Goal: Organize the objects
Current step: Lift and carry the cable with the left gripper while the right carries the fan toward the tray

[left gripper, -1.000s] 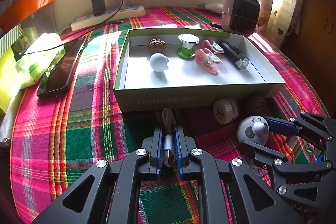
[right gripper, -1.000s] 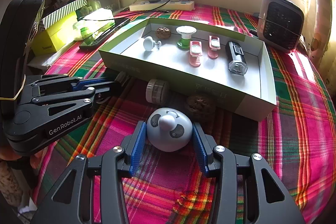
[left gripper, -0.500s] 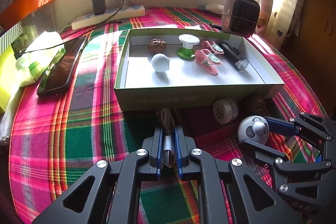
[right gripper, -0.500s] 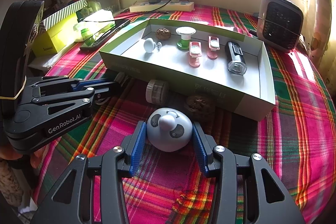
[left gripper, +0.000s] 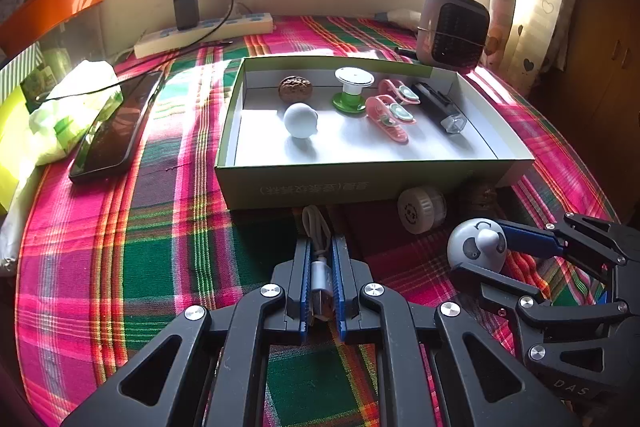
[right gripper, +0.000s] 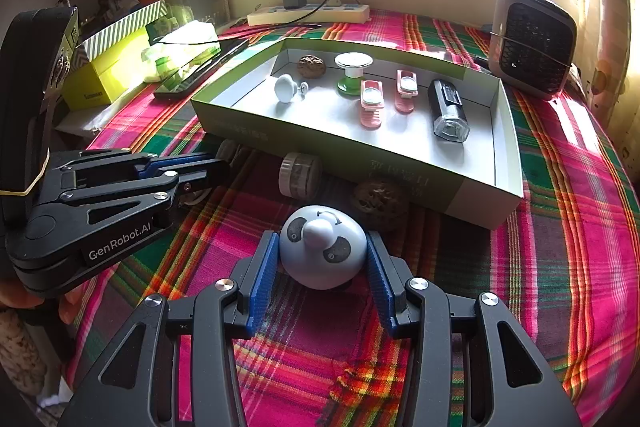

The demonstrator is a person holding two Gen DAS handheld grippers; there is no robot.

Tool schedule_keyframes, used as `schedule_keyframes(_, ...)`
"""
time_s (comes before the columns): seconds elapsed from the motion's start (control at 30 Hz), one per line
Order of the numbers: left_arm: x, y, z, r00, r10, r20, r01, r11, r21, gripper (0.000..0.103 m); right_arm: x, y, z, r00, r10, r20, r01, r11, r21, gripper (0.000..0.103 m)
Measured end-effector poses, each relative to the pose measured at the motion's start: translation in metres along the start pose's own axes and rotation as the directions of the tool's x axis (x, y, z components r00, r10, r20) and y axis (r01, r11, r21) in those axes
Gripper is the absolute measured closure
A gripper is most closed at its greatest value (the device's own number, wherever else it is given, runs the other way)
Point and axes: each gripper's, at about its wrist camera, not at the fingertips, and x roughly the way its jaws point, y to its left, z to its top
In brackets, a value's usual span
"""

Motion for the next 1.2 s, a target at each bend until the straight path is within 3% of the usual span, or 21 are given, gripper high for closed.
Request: schedule_keyframes(1.2,-0.034,0.010,0.014,0.994,-0.044,0.099,0.048,0.998,-0.035,0.094,-0.025,0.000,0.015,0.997,0.029,0.067,-0.029,1.000,0.002,0.058)
